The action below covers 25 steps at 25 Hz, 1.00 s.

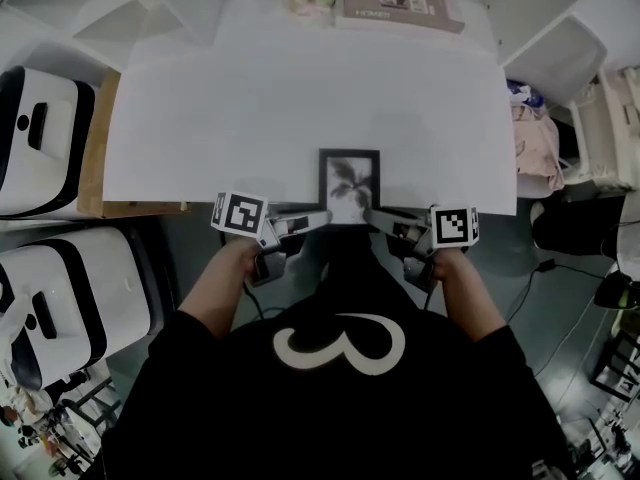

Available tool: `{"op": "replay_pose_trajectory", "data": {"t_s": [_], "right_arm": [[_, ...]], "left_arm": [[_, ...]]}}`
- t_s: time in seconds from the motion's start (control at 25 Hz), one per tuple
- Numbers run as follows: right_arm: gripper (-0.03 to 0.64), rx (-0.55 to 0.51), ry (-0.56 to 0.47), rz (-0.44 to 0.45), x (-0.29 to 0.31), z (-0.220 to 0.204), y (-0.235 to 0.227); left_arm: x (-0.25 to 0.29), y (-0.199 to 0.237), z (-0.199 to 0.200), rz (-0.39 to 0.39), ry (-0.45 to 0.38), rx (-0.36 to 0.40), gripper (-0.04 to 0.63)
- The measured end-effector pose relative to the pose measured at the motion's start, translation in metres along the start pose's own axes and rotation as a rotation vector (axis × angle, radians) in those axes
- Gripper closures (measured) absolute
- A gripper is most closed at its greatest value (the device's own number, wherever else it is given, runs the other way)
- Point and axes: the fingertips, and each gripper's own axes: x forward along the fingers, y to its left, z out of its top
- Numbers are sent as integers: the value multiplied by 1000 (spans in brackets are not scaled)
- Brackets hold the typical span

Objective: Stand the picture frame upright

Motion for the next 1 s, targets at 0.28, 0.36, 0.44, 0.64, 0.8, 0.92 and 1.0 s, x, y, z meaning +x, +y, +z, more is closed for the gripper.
{"op": "replay_pose_trajectory", "data": {"t_s": [0.28,0.36,0.44,0.64,0.8,0.92,1.0], "right_arm": [[521,1,18,43,4,-1,3],[523,3,17,57,5,-1,4],[524,2,18,62,5,-1,5],[523,-21,31,60,4,-2,7],[526,-53,47,67,-1,-2,17],[528,-135,66,25,-7,4,22],[528,-188,80,5,-10,11,28]], "left_arm": [[0,4,-2,-4,21,-17,511],[0,4,-3,-4,25,-15,511],[0,4,-3,-8,27,-14,512],[-1,0,-1,-20,53,10,514],[-4,-8,0,-15,95,57,514],[-3,-21,5,-42,120,99,514],[-3,-30,10,-57,123,134,514]]}}
